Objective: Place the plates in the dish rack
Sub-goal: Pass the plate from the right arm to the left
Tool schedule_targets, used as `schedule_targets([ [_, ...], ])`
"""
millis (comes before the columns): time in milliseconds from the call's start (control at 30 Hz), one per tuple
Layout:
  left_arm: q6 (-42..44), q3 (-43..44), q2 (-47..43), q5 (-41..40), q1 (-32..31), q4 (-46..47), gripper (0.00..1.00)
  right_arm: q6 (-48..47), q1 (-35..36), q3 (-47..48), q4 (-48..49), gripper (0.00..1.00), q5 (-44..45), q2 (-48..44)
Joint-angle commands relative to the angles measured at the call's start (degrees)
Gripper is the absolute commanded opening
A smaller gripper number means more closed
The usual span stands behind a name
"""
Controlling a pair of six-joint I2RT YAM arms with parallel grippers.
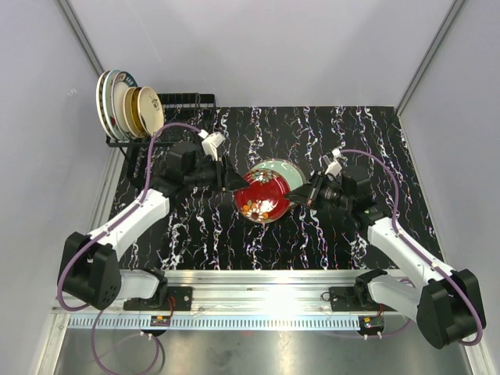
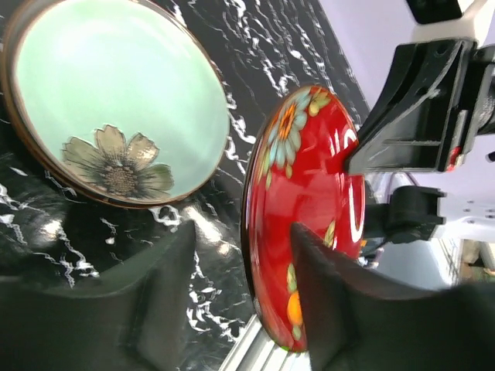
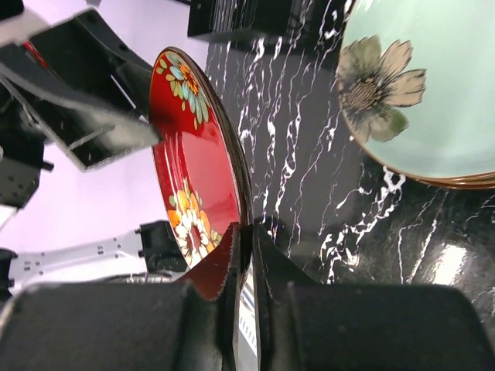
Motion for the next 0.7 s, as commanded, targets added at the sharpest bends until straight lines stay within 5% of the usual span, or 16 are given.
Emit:
schedule_targets([
  [0,-0.9,1.3,0.7,4.1,-0.4,4.0,0.48,-0.7,1.9,2.3,6.3,0.00,-1.0,-0.9],
  [233,1.1,2.4,0.6,3.2,-0.7,1.2,0.02,-1.4,2.2,1.0,5.8,0.00,1.8,-1.3],
  [567,7.8,6.0,-2.2,-6.0,-0.8,-7.4,0.00,-4.8,2.2,2.6,2.6,0.48,3.9,1.2],
  [667,11.1,8.8,-4.7,-14.2,-0.6,-13.6,0.00,-6.8,2.2,3.9,0.2,0.52,4.0,1.4],
])
